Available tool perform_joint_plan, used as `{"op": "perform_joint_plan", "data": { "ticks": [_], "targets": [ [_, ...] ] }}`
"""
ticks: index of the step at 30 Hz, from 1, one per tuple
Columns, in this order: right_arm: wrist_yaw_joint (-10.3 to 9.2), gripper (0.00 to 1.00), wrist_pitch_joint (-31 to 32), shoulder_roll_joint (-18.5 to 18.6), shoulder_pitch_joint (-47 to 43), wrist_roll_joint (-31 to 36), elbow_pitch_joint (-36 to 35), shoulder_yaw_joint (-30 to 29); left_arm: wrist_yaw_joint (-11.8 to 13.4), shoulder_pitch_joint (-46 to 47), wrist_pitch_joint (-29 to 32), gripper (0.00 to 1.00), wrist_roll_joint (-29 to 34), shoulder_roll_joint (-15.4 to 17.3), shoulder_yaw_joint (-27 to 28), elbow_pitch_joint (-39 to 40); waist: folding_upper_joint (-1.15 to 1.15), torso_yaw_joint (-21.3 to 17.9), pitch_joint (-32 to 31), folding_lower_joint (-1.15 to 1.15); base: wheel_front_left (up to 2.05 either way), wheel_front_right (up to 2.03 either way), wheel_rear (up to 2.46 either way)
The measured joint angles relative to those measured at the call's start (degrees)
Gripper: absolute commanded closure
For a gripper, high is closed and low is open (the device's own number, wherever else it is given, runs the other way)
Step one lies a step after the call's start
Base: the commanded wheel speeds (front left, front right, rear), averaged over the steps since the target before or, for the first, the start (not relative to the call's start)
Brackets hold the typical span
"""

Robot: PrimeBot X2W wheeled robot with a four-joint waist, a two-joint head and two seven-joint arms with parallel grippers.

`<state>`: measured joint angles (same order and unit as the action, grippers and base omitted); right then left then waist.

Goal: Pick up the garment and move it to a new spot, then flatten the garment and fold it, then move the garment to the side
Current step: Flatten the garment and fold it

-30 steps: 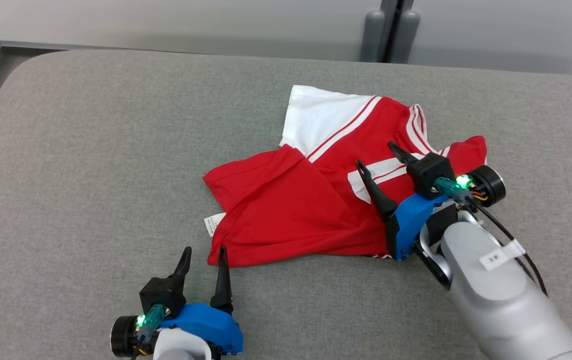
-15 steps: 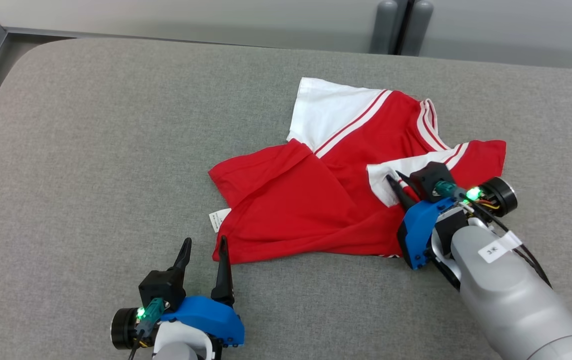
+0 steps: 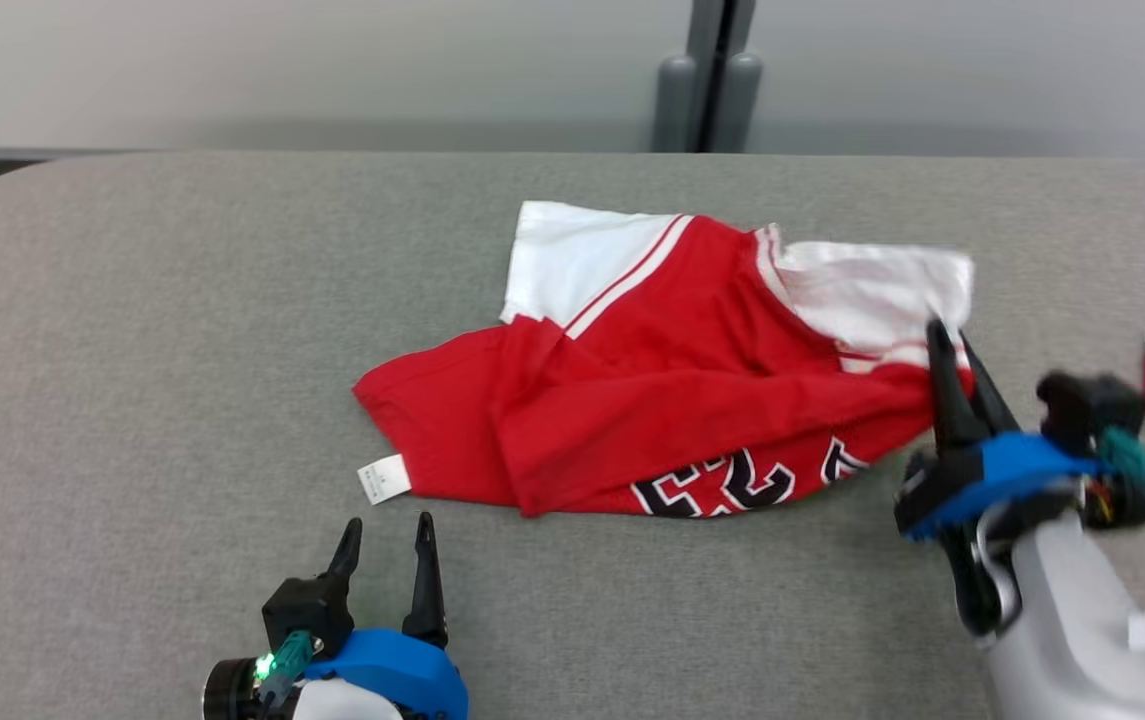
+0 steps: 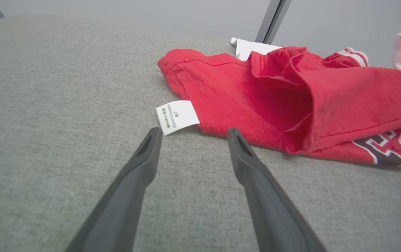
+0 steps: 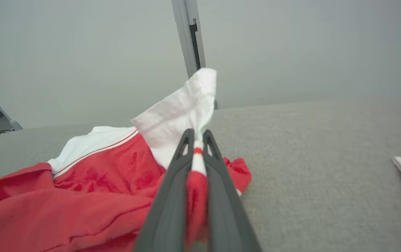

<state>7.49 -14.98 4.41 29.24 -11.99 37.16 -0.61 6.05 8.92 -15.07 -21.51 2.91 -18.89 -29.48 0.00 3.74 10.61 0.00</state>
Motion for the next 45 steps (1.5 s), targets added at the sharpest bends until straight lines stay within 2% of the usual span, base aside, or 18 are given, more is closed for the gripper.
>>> {"op": "perform_joint_plan", "data": {
  "ticks": [1, 2, 3, 4, 9, 16, 26, 30, 36, 37, 38, 39, 45],
  "targets": [
    [0.0, 0.94, 0.0, -0.5, -2.2, -0.2, -0.9, -1.4, 0.0, -0.3, 0.0, 0.0, 0.2, 0.0, 0.3, -0.1, 0.0, -0.6, -0.3, 0.0, 0.0, 0.0, 0.0],
    [0.0, 0.59, 0.0, -0.8, -4.3, -0.4, -1.2, -2.2, -0.1, -0.5, 0.0, 0.0, 0.4, 0.0, 0.5, -0.3, 0.0, -1.2, -0.5, 0.0, 0.0, 0.0, 0.0],
    [0.0, 0.04, 0.0, -1.2, -6.4, -0.9, -1.5, -3.2, -0.3, -0.5, 0.0, 0.0, 0.7, 0.0, 0.8, -0.5, 0.0, -1.8, -0.8, 0.0, 0.0, 0.0, 0.0],
    [0.0, 0.0, 0.0, -1.5, -8.2, -1.6, -1.6, -4.2, -0.4, -0.5, 0.0, 0.0, 0.8, 0.0, 1.0, -0.6, 0.0, -2.4, -1.0, 0.0, 0.0, 0.0, 0.0],
    [-0.01, 0.0, 0.0, -1.5, -14.2, -7.2, -1.3, -4.7, -0.8, -0.5, 0.0, 0.0, 0.9, 0.0, 1.2, -1.0, -0.01, -5.1, -1.9, 0.0, 0.0, 0.0, 0.0],
    [-0.01, 0.0, 0.0, -1.5, -15.1, -6.4, -3.4, -5.7, -1.7, -0.4, 0.0, 0.0, 0.9, 0.0, 0.2, -1.1, -0.01, -7.0, -2.2, 0.0, 0.0, 0.0, 0.0],
    [0.0, 0.0, 0.0, -1.6, -13.2, -7.8, -4.9, -2.2, -8.4, 0.3, 0.0, 0.0, -3.3, 0.0, -6.5, -4.3, 0.0, -6.7, -1.6, 0.0, 0.0, 0.0, 0.0],
    [-0.01, 0.0, 0.0, -1.6, -13.2, -7.7, -4.9, -1.8, -8.9, 1.8, 0.0, 0.0, -4.3, 0.0, -8.0, -4.9, 0.0, -7.1, -1.1, 0.01, 0.0, 0.0, 0.0],
    [-0.01, 0.0, 0.0, -1.6, -13.1, -7.3, -5.3, -1.9, -8.1, 3.8, 0.0, 0.0, -5.1, 0.0, -8.2, -5.2, 0.0, -8.1, -0.3, 0.0, 0.0, 0.0, 0.0],
    [-0.01, 0.0, 0.0, -1.6, -13.1, -7.3, -5.3, -1.9, -8.1, 4.1, 0.0, 0.28, -5.1, 0.0, -8.2, -5.4, 0.0, -8.3, -0.2, 0.01, 0.0, 0.0, 0.0],
    [0.0, 0.0, 0.0, -1.6, -13.0, -7.3, -5.4, -1.9, -8.2, 4.4, 0.0, 0.96, -5.2, 0.0, -8.2, -5.4, 0.0, -8.4, -0.1, 0.01, 0.0, 0.0, 0.0],
    [-0.01, 0.0, 0.0, -1.6, -13.0, -7.3, -5.5, -2.0, -8.6, 4.5, 0.0, 1.0, -5.3, 0.0, -8.3, -5.3, 0.0, -8.4, 0.0, 0.01, 0.0, 0.0, 0.0],
    [0.0, 0.0, 0.0, -1.5, -13.2, -7.2, -5.9, -3.5, -9.3, 5.1, 0.0, 1.0, -5.7, 0.0, -7.4, -1.7, -0.01, -6.6, -0.2, 0.01, 0.0, 0.0, 0.0]
  ]
}}
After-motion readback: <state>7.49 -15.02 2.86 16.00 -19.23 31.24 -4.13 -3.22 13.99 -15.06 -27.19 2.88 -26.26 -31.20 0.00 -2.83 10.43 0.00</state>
